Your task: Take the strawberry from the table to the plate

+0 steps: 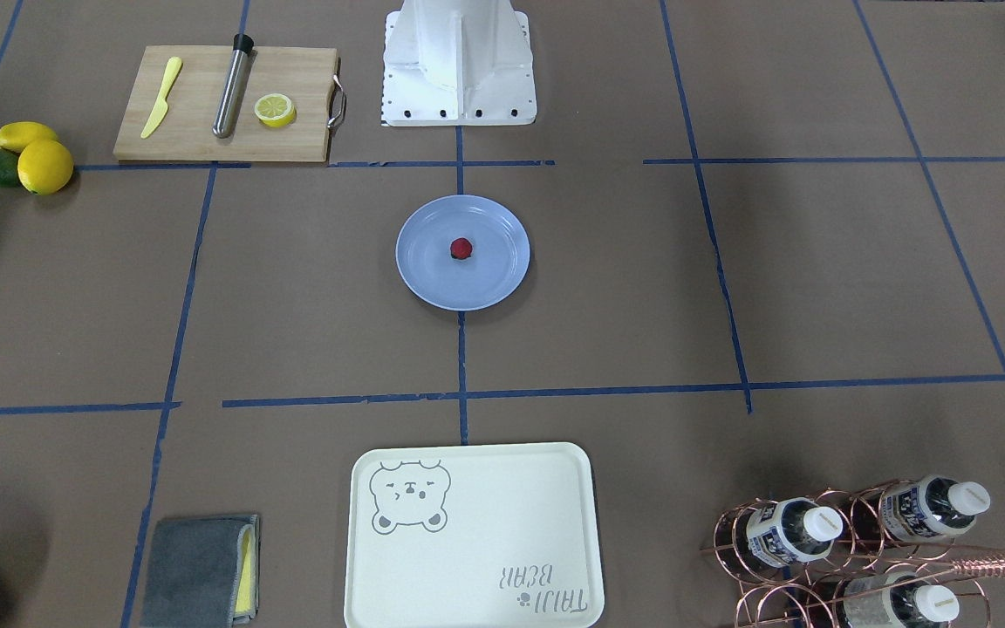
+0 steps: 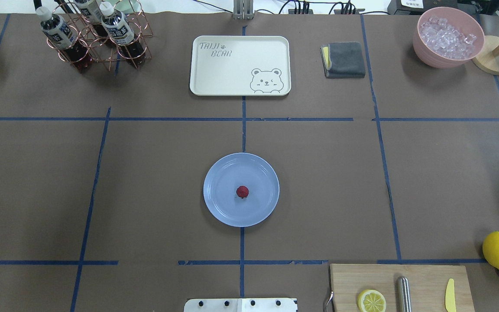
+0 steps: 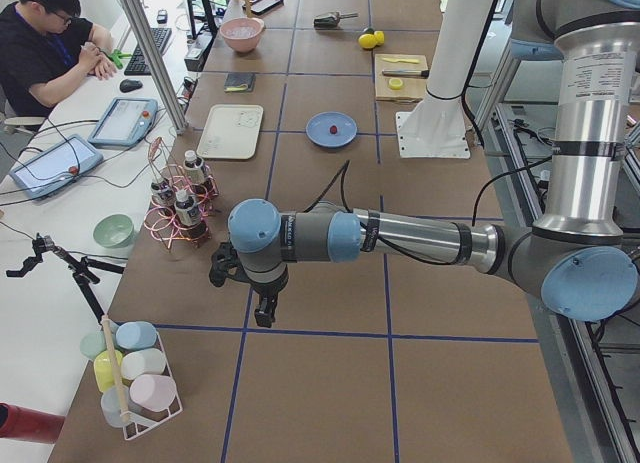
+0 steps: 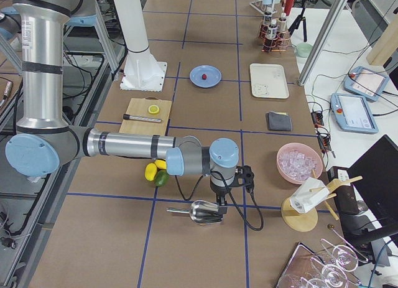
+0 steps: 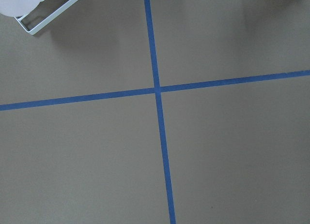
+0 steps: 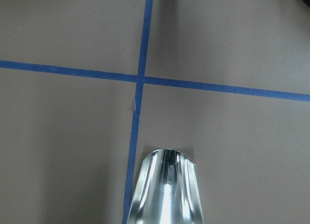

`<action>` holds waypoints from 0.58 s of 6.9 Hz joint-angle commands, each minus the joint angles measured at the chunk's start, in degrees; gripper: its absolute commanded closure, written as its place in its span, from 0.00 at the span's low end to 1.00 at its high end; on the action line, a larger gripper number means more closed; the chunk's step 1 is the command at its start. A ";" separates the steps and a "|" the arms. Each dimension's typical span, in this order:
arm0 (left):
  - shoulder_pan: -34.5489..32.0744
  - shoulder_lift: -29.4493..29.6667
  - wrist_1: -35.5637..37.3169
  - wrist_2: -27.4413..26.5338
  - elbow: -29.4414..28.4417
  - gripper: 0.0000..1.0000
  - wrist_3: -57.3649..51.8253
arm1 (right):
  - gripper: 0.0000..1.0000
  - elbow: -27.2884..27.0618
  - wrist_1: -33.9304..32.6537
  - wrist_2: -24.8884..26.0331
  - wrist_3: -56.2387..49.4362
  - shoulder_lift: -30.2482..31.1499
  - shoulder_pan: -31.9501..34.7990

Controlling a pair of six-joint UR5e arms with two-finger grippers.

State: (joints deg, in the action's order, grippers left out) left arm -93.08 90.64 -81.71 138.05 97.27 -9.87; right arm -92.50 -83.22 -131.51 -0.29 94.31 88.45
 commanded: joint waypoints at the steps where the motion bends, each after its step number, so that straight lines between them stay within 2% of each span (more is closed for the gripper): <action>1: 0.00 0.24 -0.12 0.29 0.11 0.00 -0.06 | 0.00 -0.05 0.25 -1.03 0.46 -0.18 0.05; 4: 0.00 0.41 -0.20 0.02 0.02 0.00 0.03 | 0.00 0.04 0.34 -1.11 0.55 -0.26 0.05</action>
State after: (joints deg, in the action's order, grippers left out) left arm -93.08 90.99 -81.85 138.05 97.29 -9.87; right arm -92.50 -82.91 -132.61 0.25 94.06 88.47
